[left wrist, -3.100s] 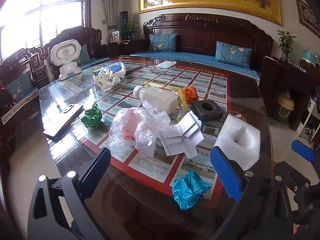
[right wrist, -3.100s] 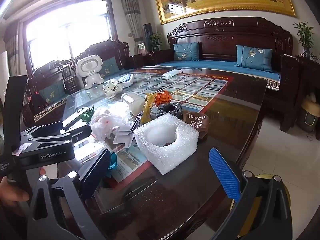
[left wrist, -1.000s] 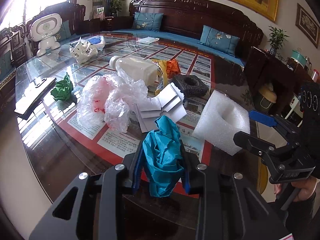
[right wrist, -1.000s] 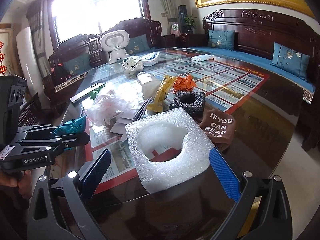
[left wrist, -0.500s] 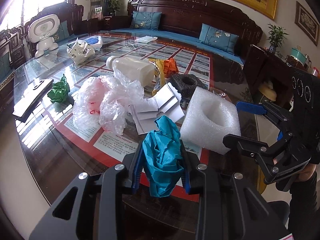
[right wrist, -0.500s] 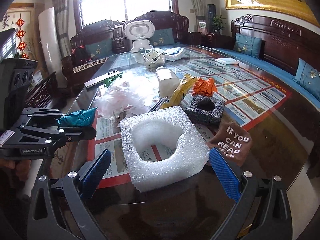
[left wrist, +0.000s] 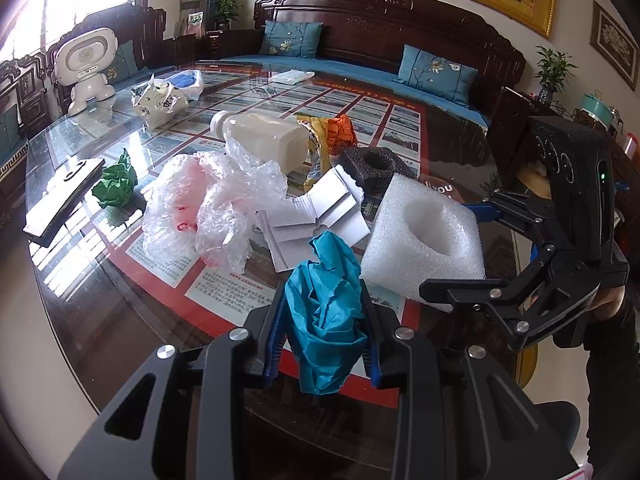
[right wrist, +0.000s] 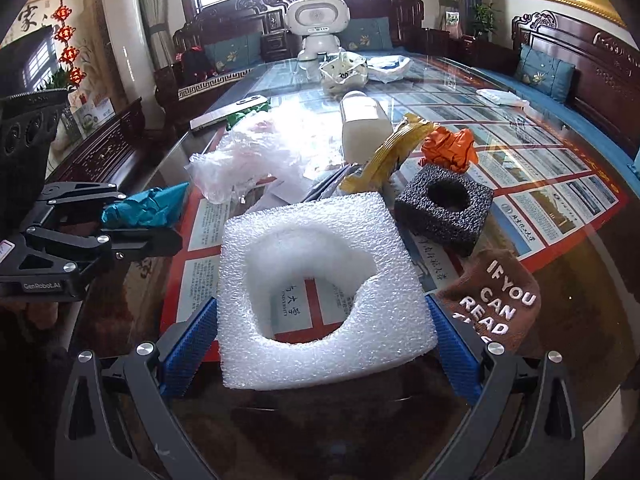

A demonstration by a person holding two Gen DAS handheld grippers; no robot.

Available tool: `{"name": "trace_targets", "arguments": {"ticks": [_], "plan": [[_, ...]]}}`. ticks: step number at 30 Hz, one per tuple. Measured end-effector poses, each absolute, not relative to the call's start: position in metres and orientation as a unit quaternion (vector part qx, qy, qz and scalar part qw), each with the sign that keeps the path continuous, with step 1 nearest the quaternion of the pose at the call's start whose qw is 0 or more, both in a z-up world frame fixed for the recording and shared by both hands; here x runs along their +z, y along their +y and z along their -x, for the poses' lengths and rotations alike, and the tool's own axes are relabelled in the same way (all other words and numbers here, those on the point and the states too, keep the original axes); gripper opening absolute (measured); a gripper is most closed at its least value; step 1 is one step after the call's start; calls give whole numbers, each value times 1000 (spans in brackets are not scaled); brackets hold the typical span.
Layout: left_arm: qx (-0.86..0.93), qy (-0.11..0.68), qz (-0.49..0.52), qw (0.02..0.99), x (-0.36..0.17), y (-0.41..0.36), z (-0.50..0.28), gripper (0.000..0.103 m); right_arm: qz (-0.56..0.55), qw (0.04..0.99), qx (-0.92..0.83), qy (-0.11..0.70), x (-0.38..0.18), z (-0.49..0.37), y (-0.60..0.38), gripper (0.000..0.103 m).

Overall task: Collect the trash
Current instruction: 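Grasp the white foam block with the right gripper while the left gripper holds the teal cloth, then carry the teal cloth and foam block over the yellow bucket with both grippers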

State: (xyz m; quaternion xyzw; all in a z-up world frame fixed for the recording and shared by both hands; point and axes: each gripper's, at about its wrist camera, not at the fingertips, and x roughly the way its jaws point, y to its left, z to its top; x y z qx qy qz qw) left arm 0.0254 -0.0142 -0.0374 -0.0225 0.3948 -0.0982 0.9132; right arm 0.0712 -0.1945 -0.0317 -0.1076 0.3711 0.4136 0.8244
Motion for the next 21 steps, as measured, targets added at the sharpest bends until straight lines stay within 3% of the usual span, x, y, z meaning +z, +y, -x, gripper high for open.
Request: {"name": "trace_targets", "arguments": {"ticks": [4, 6, 21], "plan": [[-97, 393, 21, 914, -36, -14, -25, 33, 91, 825, 425, 363, -34, -63, -193, 94], [-97, 391, 20, 915, -36, -15, -25, 33, 87, 832, 411, 362, -35, -62, -193, 84], [-103, 386, 11, 917, -31, -23, -15, 33, 80, 865, 378, 320, -12, -16, -212, 82]]}}
